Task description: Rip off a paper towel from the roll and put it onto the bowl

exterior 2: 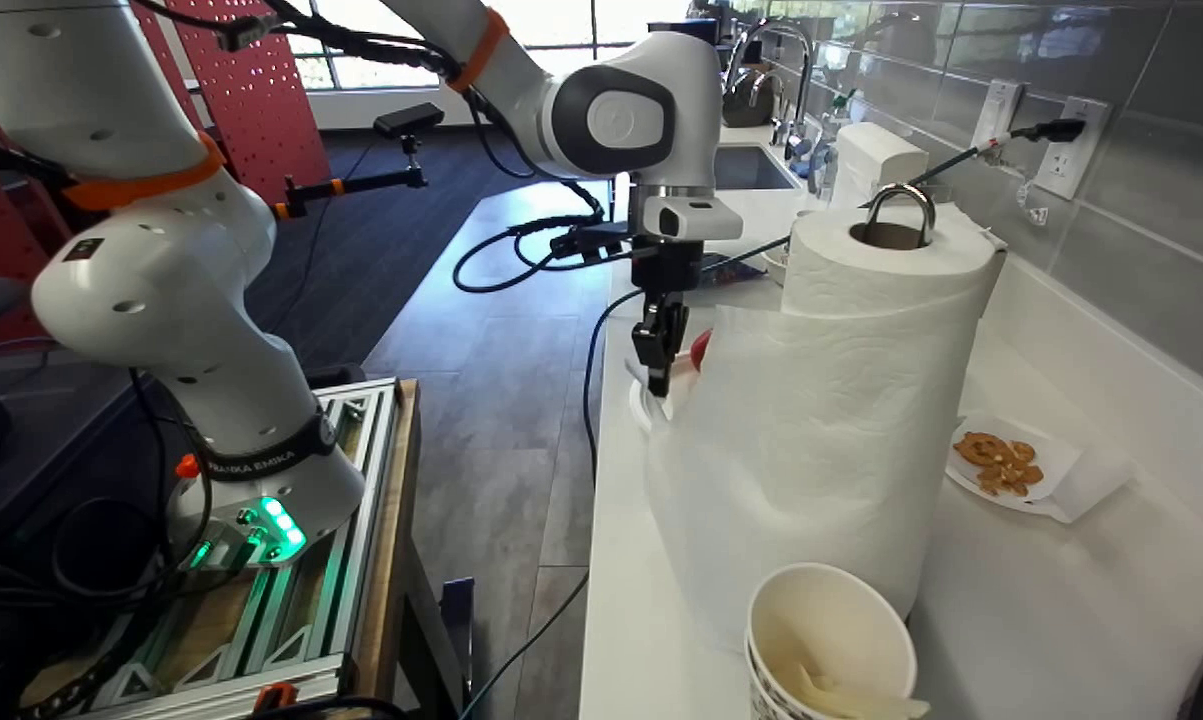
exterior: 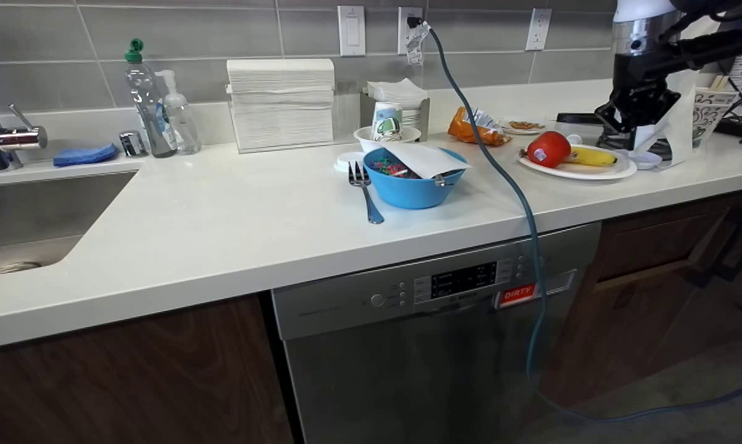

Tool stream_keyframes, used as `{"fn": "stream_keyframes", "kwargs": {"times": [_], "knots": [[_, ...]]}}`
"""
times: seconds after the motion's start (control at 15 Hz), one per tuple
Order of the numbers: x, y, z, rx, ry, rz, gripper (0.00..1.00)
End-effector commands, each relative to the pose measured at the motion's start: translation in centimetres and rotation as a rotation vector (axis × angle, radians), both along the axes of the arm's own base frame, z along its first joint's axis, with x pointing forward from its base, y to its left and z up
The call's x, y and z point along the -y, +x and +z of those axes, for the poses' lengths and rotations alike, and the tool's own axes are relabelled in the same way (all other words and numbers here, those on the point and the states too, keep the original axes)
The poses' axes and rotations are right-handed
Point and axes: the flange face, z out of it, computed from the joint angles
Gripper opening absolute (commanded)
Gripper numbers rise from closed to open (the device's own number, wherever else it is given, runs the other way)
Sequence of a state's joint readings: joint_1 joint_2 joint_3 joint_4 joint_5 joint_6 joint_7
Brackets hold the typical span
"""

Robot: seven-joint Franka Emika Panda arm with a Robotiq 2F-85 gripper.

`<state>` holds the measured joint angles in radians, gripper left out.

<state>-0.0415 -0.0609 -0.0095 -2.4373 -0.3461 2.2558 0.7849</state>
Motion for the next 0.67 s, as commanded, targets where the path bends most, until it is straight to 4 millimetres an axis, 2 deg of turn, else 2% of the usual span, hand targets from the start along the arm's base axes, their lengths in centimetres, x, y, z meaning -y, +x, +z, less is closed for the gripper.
{"fn": "stream_keyframes", "kwargs": {"times": [0.0,0.6], "knots": [[-1.5,-0.7,0.1,0.009,0.049,0.036,0.00],[-5.5,-0.9,0.0,-0.011,0.102,0.093,0.00]]}}
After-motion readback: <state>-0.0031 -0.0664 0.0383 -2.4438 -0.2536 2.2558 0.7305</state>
